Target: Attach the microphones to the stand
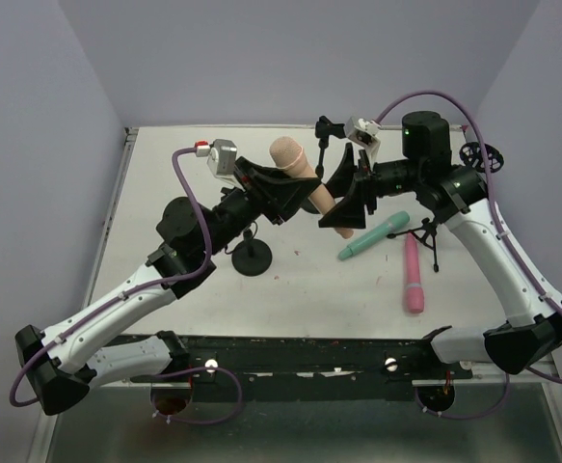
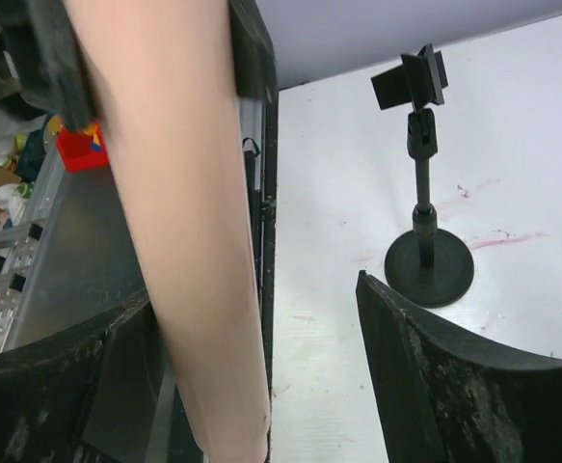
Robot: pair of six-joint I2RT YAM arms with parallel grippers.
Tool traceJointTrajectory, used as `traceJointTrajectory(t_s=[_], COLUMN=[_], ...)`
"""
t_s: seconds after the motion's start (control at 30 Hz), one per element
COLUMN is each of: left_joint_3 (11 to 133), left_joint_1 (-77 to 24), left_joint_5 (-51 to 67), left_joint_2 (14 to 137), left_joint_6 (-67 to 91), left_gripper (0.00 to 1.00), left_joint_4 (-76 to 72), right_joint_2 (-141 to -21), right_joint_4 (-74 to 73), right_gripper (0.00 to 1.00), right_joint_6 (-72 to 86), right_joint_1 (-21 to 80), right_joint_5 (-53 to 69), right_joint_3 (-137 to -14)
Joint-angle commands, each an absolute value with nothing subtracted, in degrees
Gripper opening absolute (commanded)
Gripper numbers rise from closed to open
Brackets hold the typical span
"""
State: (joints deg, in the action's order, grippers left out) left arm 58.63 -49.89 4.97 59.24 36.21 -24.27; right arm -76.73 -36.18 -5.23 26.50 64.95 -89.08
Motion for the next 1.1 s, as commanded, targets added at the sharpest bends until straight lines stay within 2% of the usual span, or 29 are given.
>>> traceJointTrajectory(t_s=[0.0, 0.17, 0.43, 0.5, 0.7, 0.77, 0.83, 0.93, 0.97, 1.07], left_joint_3=[58.7, 59.1, 60.0, 60.4, 60.4, 60.0, 59.6, 57.3, 56.3, 51.5], left_joint_1=[-49.7, -49.6, -49.4, -49.4, -49.4, -49.3, -49.0, -46.8, -45.8, -42.3], left_joint_5=[6.4, 6.7, 7.4, 7.8, 8.3, 8.4, 9.6, 17.4, 19.1, 23.1], left_joint_2=[57.0, 56.8, 57.7, 57.9, 58.1, 57.7, 56.9, 54.4, 52.3, 45.7], left_joint_6=[34.1, 33.0, 32.3, 32.3, 32.4, 32.3, 32.2, 32.2, 32.1, 28.9], left_gripper=[0.0, 0.0, 0.0, 0.0, 0.01, 0.06, 0.19, 0.65, 0.77, 0.96], left_joint_4=[-27.8, -26.9, -26.7, -26.7, -26.7, -26.7, -26.6, -25.9, -24.8, -19.7], right_joint_2=[-75.7, -75.8, -76.4, -76.5, -76.7, -76.7, -76.8, -76.9, -76.9, -77.3], right_joint_4=[-38.0, -38.7, -39.4, -39.7, -40.5, -40.6, -40.7, -41.2, -41.7, -42.5], right_gripper=[0.84, 0.83, 0.75, 0.65, 0.23, 0.17, 0.15, 0.13, 0.12, 0.11], right_joint_6=[-8.2, -9.2, -9.9, -10.5, -11.7, -11.9, -11.9, -12.6, -13.0, -14.2], right_joint_1=[26.3, 26.3, 26.3, 26.3, 26.3, 26.3, 26.3, 26.4, 26.3, 26.3], right_joint_5=[64.7, 66.7, 68.7, 68.9, 69.7, 69.6, 69.5, 68.8, 68.6, 68.1], right_joint_3=[-86.6, -86.3, -86.7, -86.7, -87.4, -87.6, -88.2, -88.9, -89.2, -90.0])
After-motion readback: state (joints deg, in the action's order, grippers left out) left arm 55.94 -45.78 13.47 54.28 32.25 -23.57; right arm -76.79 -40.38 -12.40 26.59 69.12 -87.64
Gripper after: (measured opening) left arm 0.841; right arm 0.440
